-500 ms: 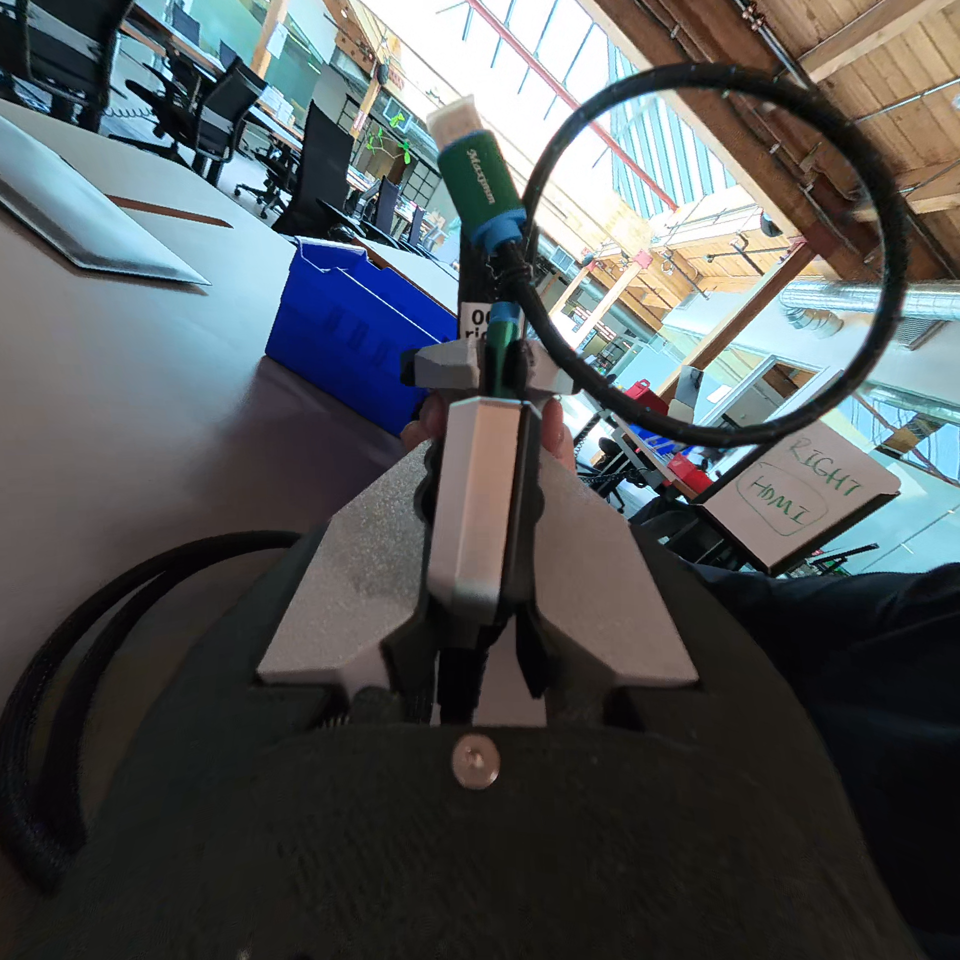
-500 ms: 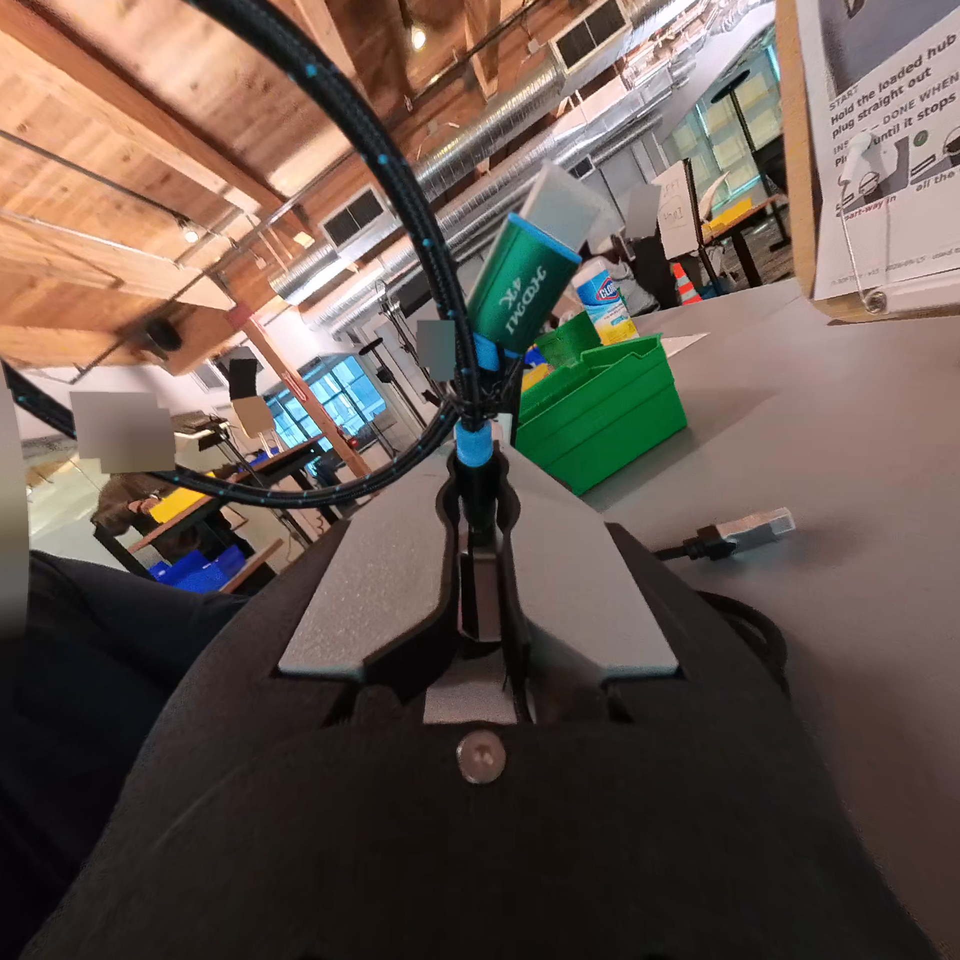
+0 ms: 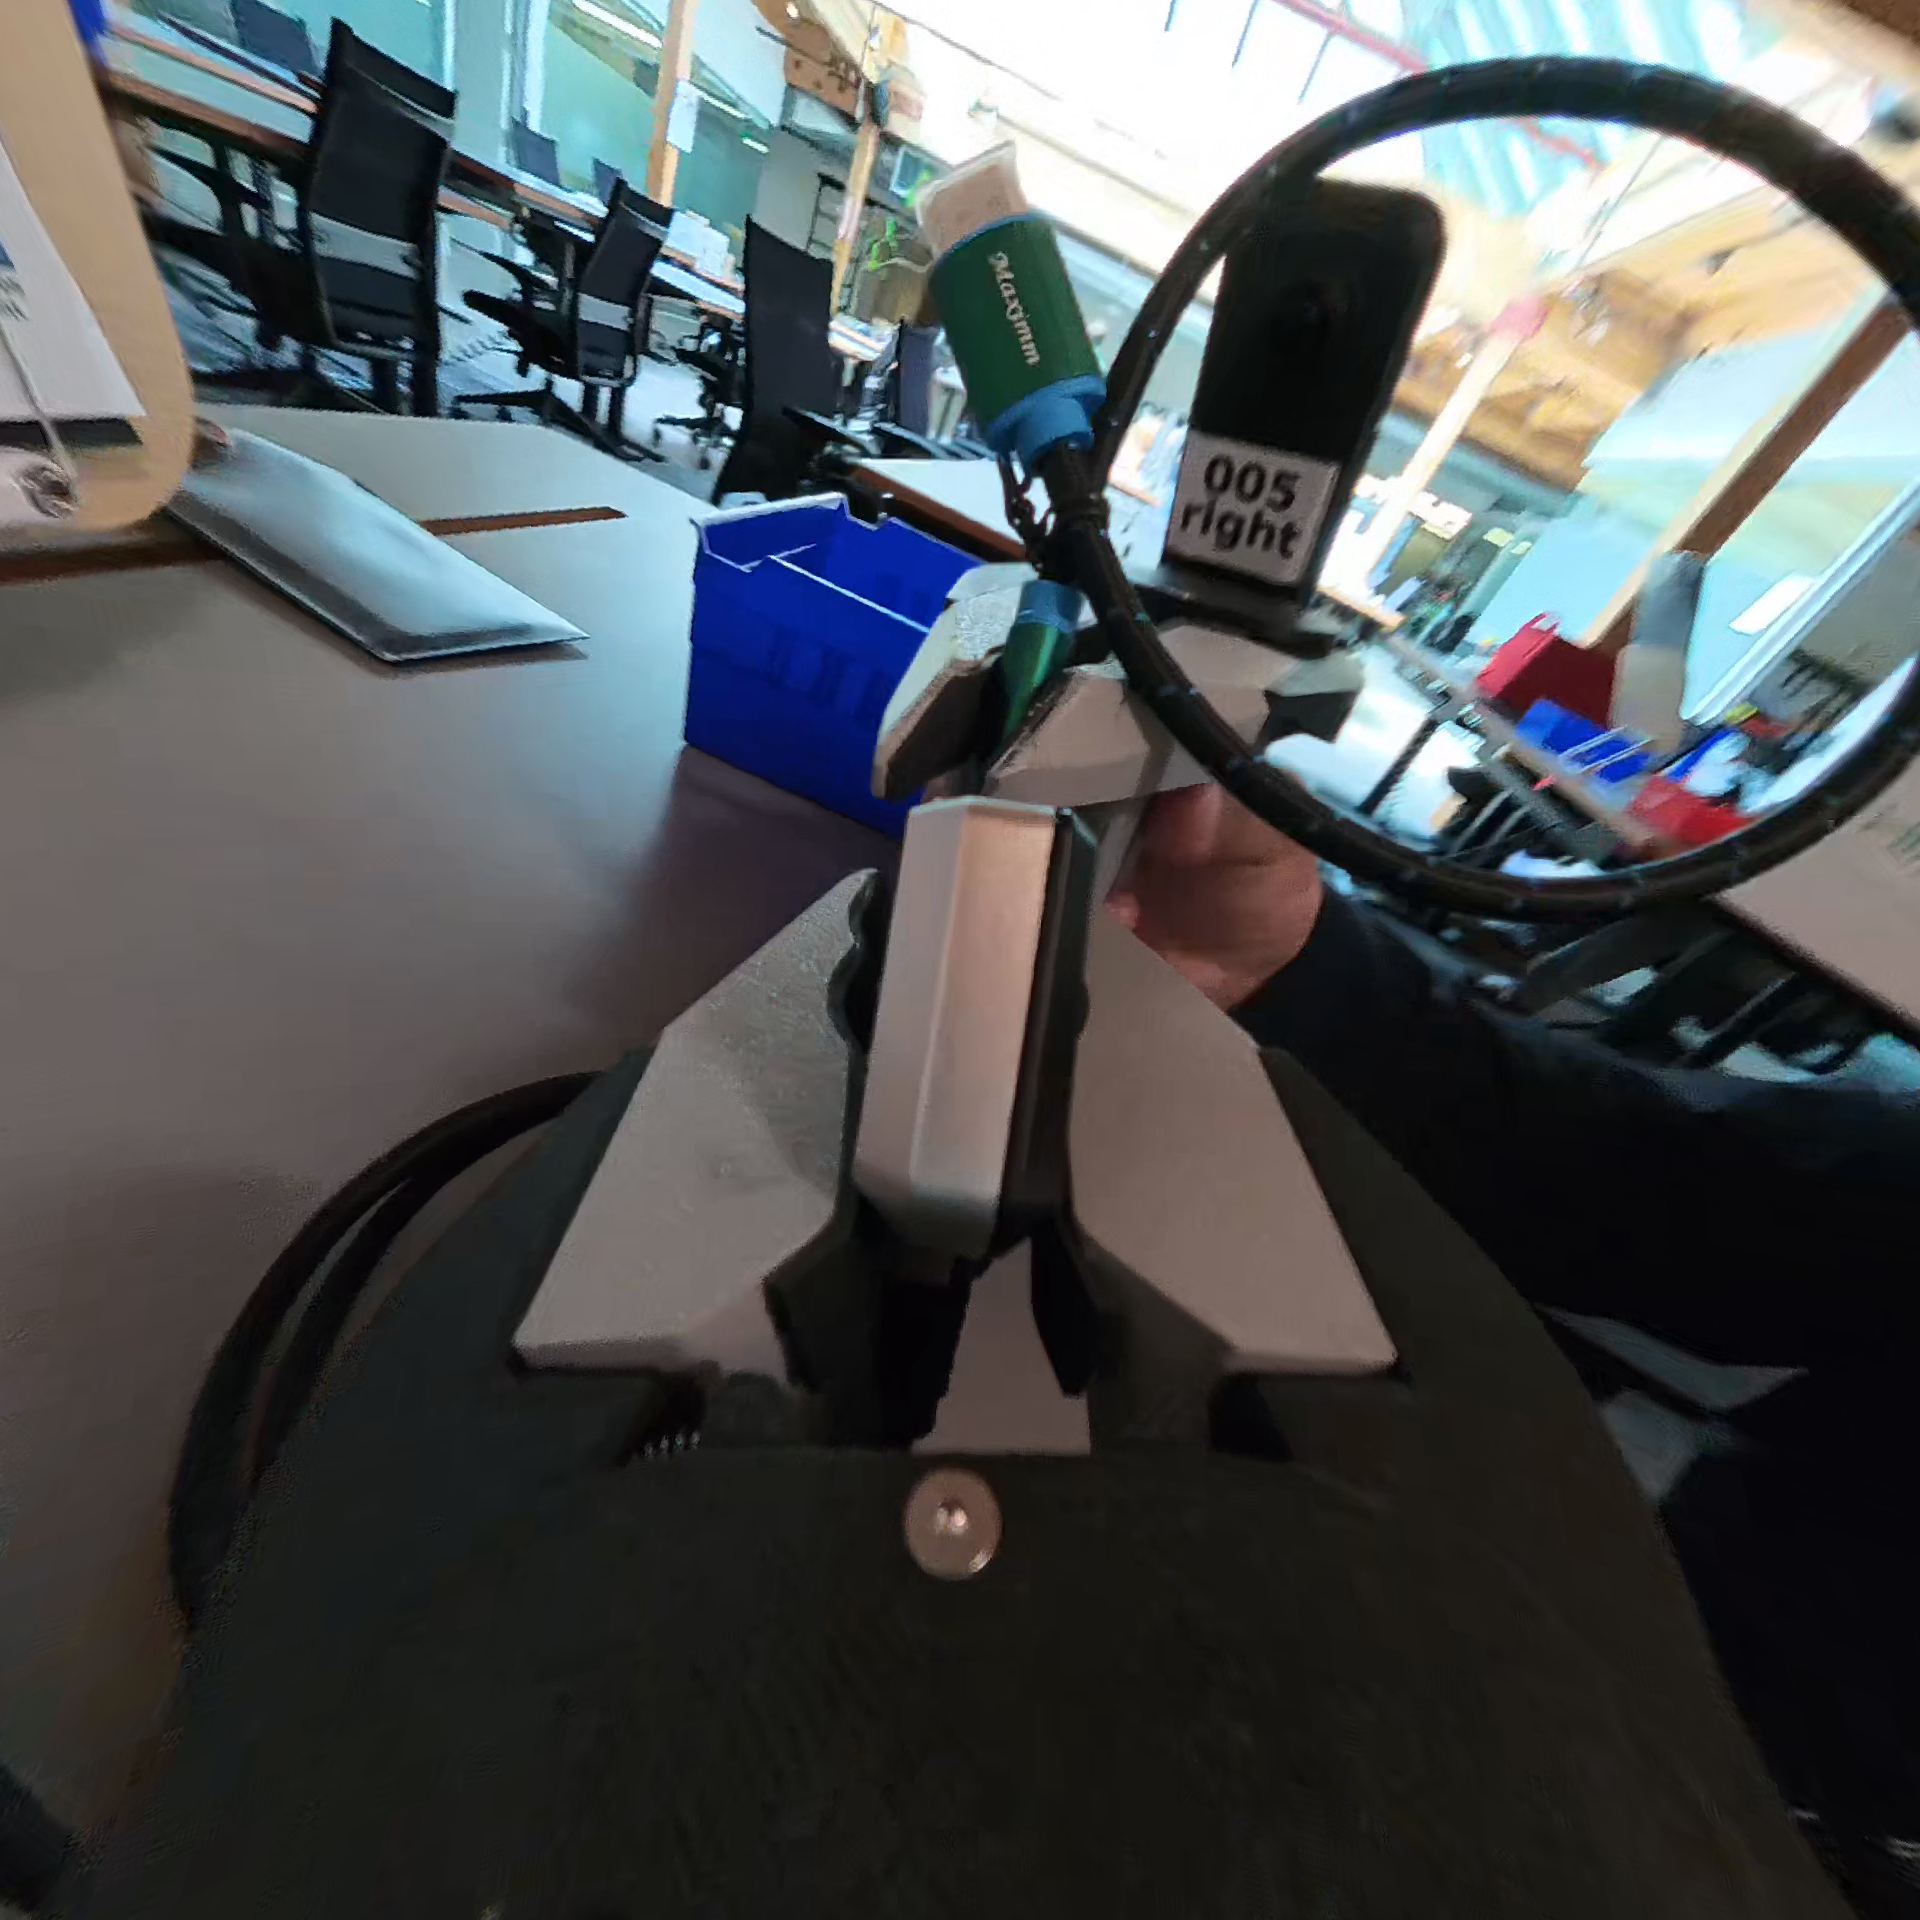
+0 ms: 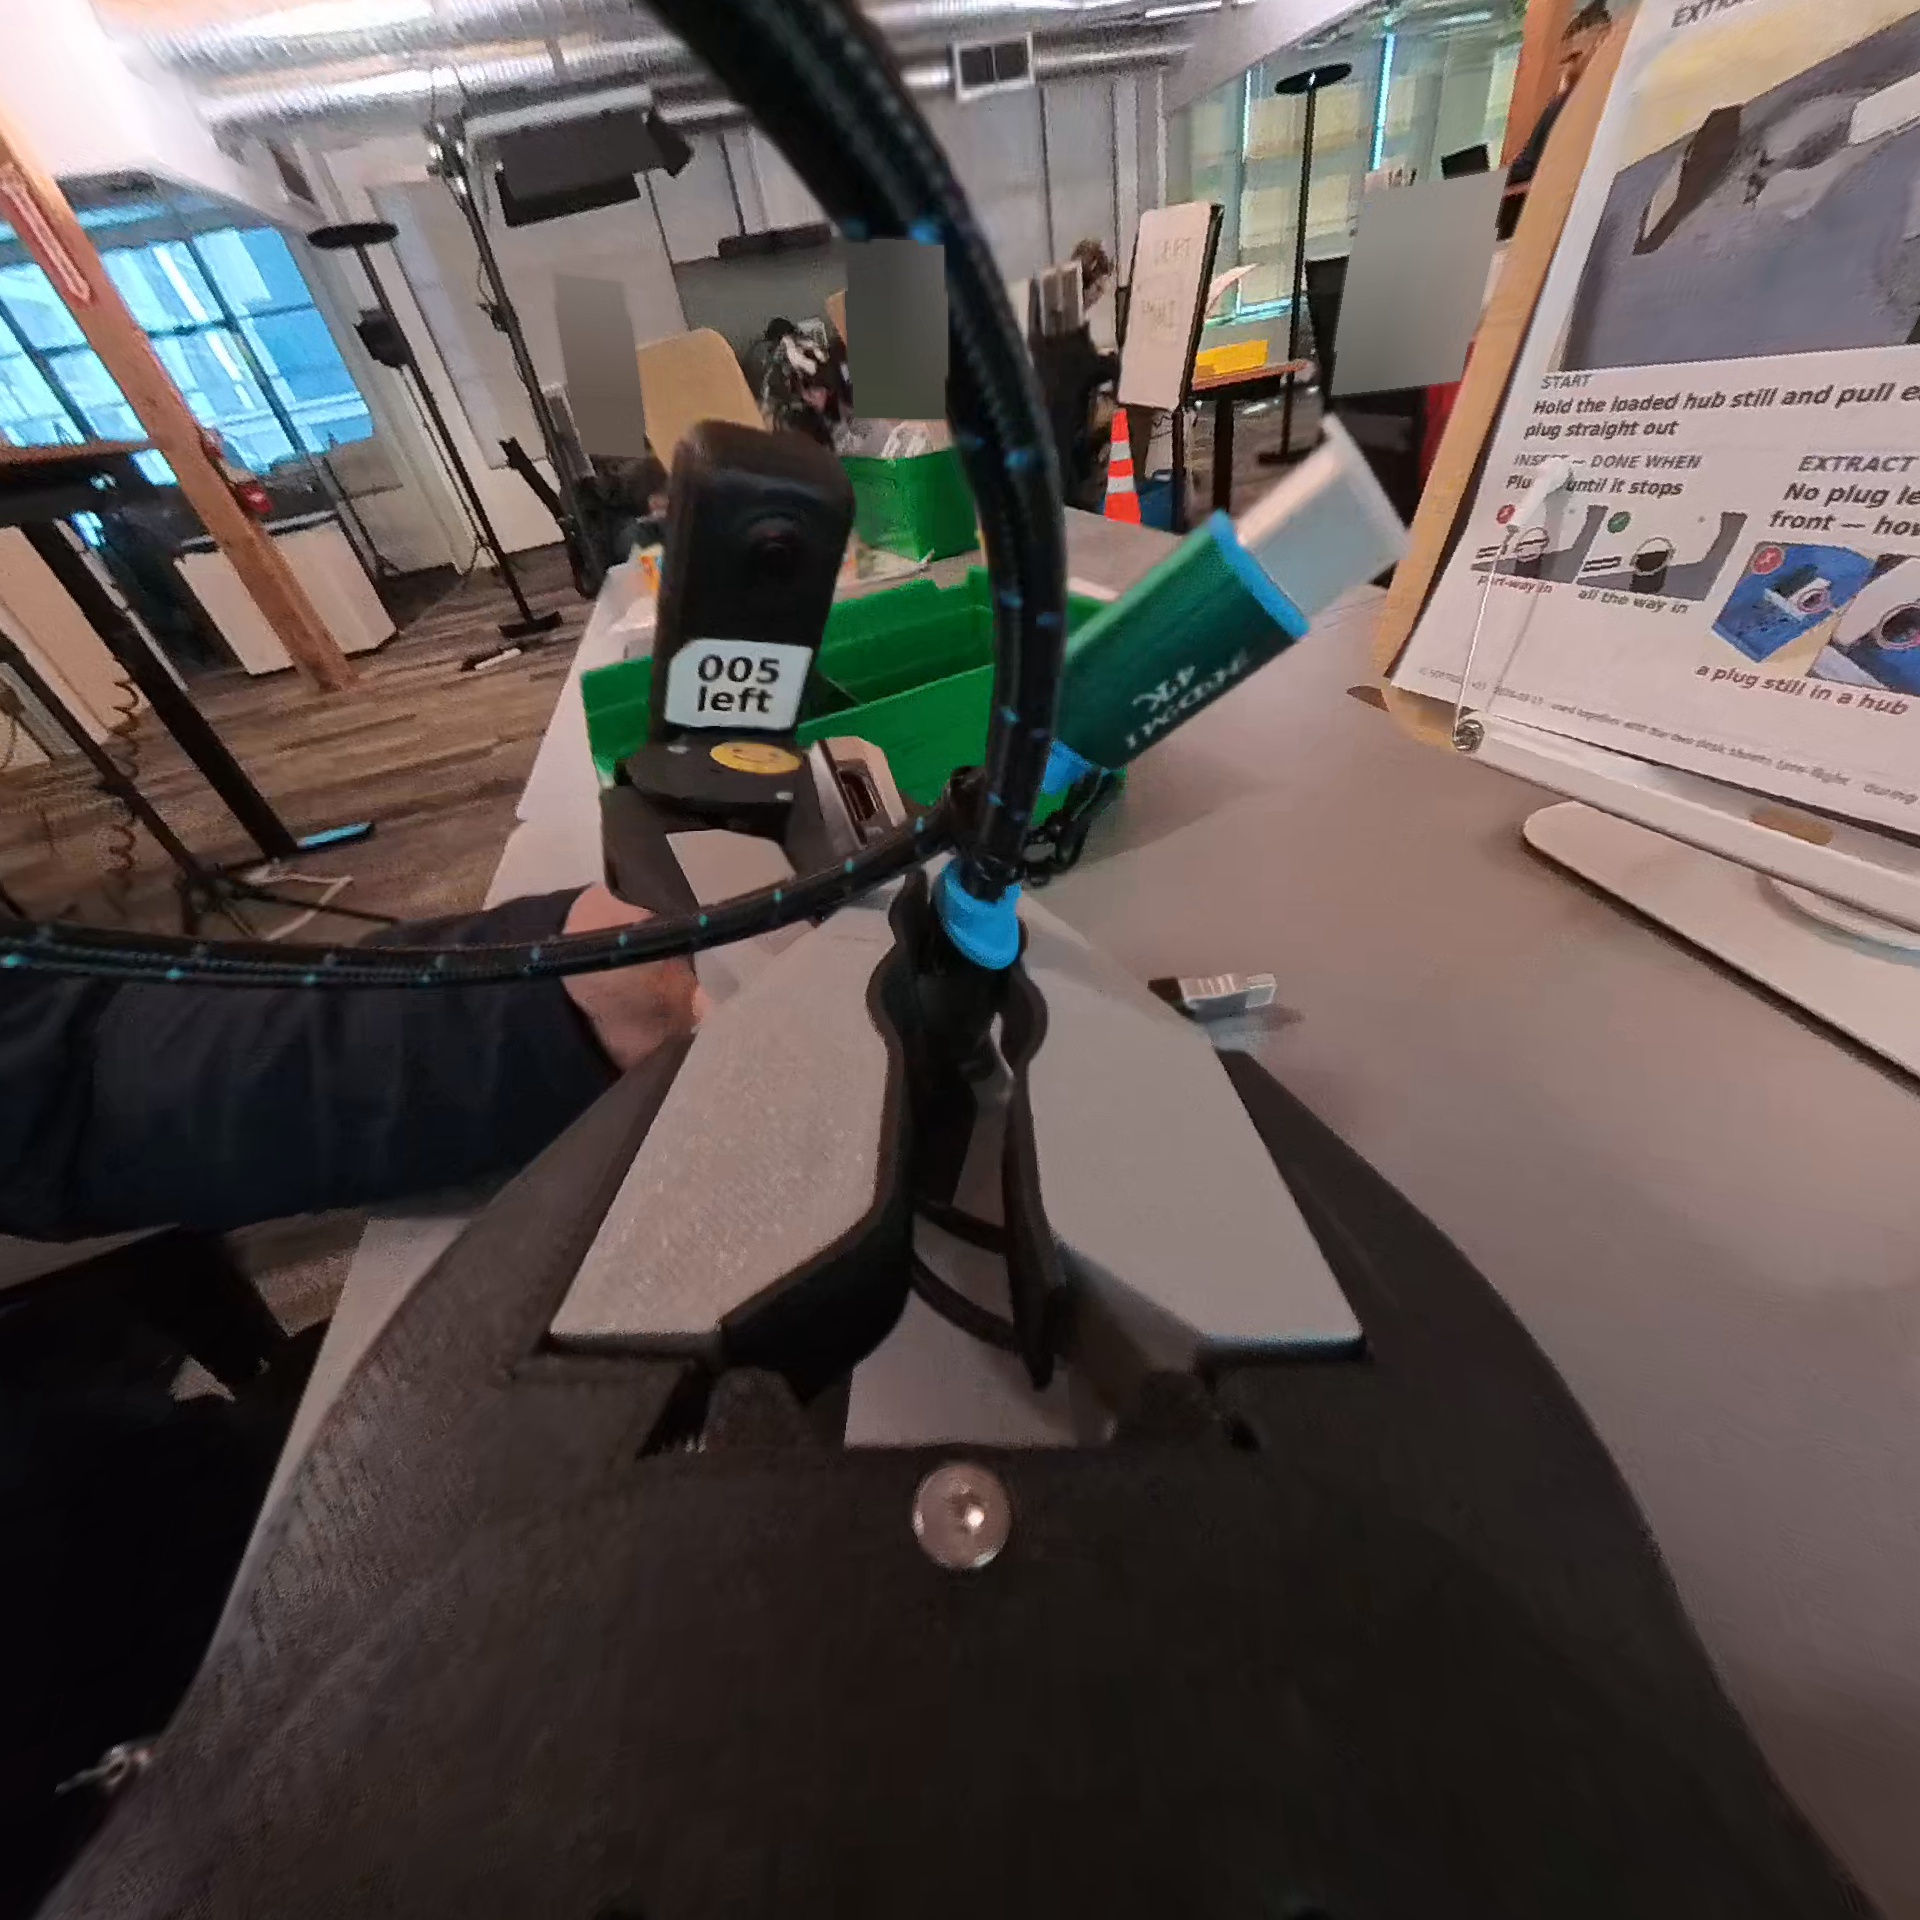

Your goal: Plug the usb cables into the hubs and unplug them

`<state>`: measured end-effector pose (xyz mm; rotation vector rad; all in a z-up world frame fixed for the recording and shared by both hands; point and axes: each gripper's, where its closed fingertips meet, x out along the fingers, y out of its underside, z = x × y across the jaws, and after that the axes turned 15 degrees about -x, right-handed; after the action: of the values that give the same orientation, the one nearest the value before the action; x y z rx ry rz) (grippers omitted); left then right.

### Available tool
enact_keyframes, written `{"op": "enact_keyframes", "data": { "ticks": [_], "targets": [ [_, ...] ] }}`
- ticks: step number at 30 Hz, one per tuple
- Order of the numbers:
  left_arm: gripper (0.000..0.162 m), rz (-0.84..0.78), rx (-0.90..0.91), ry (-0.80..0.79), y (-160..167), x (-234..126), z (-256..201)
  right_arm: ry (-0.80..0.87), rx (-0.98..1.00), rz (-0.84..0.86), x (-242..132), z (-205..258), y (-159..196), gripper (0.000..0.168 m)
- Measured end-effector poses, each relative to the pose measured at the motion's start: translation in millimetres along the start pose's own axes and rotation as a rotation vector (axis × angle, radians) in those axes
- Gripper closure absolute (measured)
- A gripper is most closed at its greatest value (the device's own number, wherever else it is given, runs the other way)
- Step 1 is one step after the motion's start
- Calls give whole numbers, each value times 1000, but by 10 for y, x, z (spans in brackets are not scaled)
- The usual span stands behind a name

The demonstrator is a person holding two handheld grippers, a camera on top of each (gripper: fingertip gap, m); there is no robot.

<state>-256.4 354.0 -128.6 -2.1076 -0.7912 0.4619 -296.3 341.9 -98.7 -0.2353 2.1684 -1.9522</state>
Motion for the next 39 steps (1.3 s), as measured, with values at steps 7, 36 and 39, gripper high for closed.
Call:
{"op": "enact_keyframes", "data": {
  "ticks": [7, 36, 39],
  "targets": [
    [134, -78, 205, -215, -121, -1, 179, -39, 328, -125, 40, -130, 29, 154],
    [134, -233, 963, -774, -477, -142, 66, 169, 251, -401, 38, -188, -275, 152],
    [135, -183, 953, -779, -454, -150, 106, 164, 343, -411, 63, -215, -244, 153]
  ]
}}
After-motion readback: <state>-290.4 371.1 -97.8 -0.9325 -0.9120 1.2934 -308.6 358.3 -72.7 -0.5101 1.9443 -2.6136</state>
